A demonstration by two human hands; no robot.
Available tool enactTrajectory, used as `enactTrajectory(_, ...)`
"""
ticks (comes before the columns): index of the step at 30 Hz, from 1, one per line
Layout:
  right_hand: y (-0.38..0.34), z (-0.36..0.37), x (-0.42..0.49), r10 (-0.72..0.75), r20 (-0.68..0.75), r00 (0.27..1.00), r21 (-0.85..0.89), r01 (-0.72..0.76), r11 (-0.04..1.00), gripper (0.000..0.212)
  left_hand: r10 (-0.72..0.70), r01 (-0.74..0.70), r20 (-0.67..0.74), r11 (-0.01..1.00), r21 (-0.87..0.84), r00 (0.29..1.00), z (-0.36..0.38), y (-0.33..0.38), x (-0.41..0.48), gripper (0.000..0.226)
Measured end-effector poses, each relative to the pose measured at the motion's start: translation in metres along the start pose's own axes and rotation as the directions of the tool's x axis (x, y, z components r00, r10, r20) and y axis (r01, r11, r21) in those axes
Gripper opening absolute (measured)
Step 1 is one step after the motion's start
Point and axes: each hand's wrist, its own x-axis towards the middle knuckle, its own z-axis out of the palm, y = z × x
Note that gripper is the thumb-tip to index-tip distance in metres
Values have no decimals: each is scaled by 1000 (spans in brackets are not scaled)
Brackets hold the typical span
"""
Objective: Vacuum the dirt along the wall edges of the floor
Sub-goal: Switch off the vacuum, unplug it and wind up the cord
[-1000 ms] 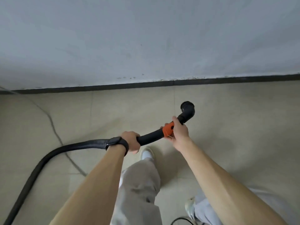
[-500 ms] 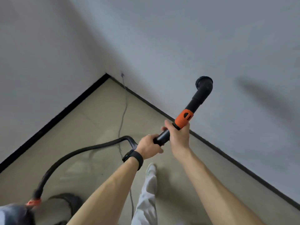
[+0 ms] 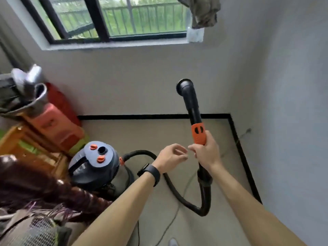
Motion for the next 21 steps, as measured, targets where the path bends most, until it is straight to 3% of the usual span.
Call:
enactTrajectory(6,-38,84,63,-127,181,975,-83,143,986,29,-185,147,-338,980,-134,923,-113,-62,13,12)
enactTrajectory(12,-73,167,128,-247,351,903,-119,305,945,31,-331,214,-497,937,-278,802,-175,-109,30,14)
enactTrajectory(17,-84,227,193,-140,491,860,-155,245,957,28,-459,289,-561,884,-369,689,-206,-145,63,13)
enactTrajectory(21,-88,267,251,-31,598,801,-167,163,972,20,-565,307,-626,823,-478,538,-221,-156,83,9)
